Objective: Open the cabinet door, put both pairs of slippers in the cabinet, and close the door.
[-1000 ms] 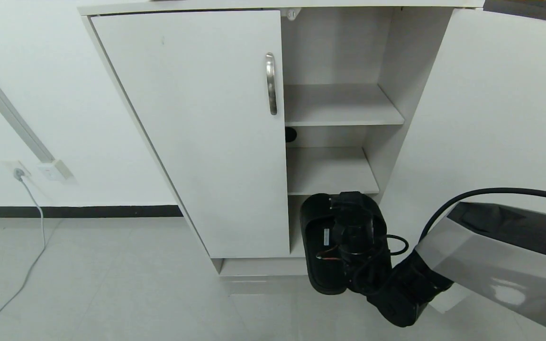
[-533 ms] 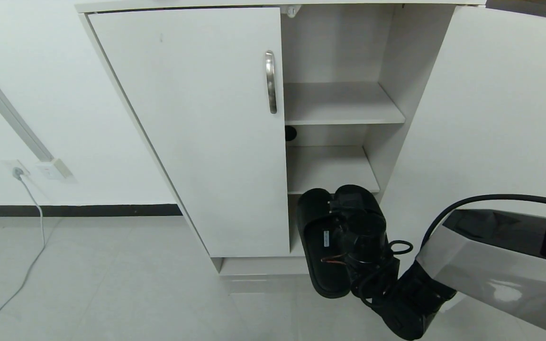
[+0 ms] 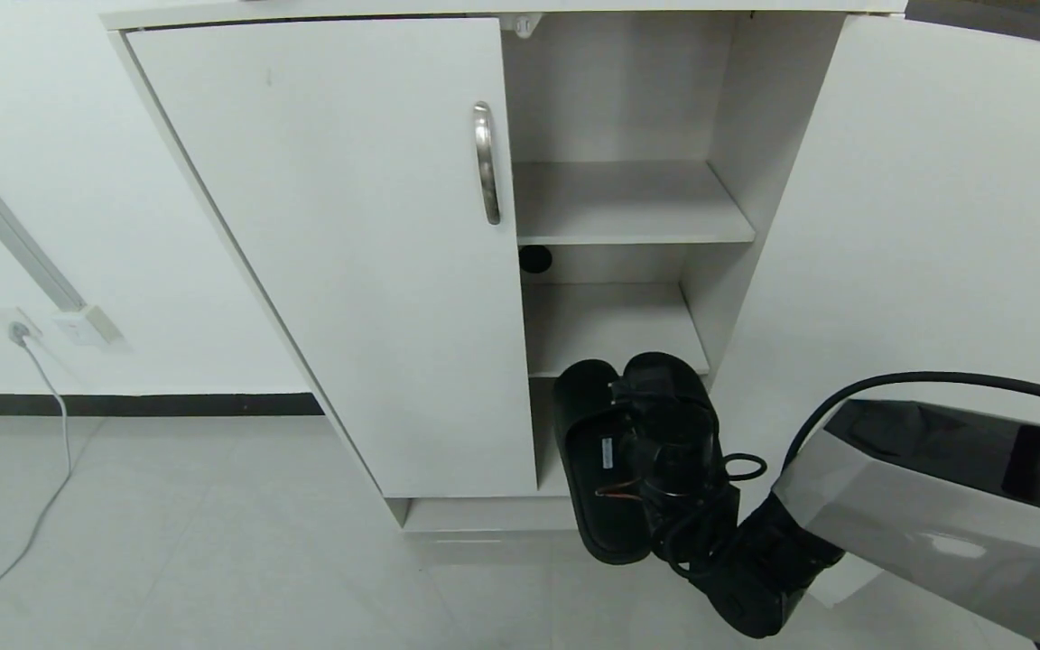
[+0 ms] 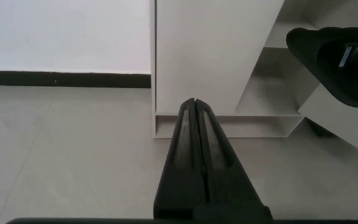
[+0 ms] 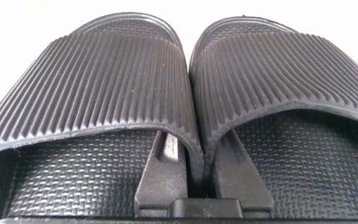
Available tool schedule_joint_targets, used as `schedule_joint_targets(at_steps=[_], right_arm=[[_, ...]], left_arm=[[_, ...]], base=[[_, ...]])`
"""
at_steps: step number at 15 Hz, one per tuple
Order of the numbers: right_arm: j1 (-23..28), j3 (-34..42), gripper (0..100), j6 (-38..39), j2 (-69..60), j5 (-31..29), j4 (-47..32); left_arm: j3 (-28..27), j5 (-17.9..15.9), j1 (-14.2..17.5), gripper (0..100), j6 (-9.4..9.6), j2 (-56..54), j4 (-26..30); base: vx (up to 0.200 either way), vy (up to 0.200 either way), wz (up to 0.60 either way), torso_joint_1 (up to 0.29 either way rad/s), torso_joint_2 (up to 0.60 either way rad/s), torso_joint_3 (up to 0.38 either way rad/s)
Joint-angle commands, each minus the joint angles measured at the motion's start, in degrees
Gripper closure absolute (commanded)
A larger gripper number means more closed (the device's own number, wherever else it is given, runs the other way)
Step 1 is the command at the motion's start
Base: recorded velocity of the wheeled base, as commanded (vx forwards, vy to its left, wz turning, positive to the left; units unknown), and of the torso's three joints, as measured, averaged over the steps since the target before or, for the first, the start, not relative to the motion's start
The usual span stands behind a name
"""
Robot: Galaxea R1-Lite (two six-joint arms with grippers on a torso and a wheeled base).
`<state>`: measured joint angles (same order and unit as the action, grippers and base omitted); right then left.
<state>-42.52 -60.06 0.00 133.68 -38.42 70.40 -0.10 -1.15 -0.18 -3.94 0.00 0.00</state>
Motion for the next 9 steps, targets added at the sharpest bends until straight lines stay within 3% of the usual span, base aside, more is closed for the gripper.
schedule_joint_targets(at_steps=[1, 4, 9], right_arm=[[0.3, -3.2, 100, 0.8, 1.1, -0.2, -2.6], [1.2, -9.5, 100, 5.5, 1.1, -0.2, -12.6], [1.7, -11.4, 100, 6.3, 2.3, -0.7, -14.3]], left_arm=[[0.0, 0.0, 0.1, 100, -0.02, 0.1, 0.0], [0.0, 0.0, 0.1, 100, -0.02, 0.1, 0.0], [0.0, 0.0, 0.1, 100, -0.02, 0.1, 0.0]], base=[[0.000, 0.000, 0.00, 0.000, 0.00, 0.000], [0.000, 0.000, 0.00, 0.000, 0.00, 0.000], [0.000, 0.000, 0.00, 0.000, 0.00, 0.000]])
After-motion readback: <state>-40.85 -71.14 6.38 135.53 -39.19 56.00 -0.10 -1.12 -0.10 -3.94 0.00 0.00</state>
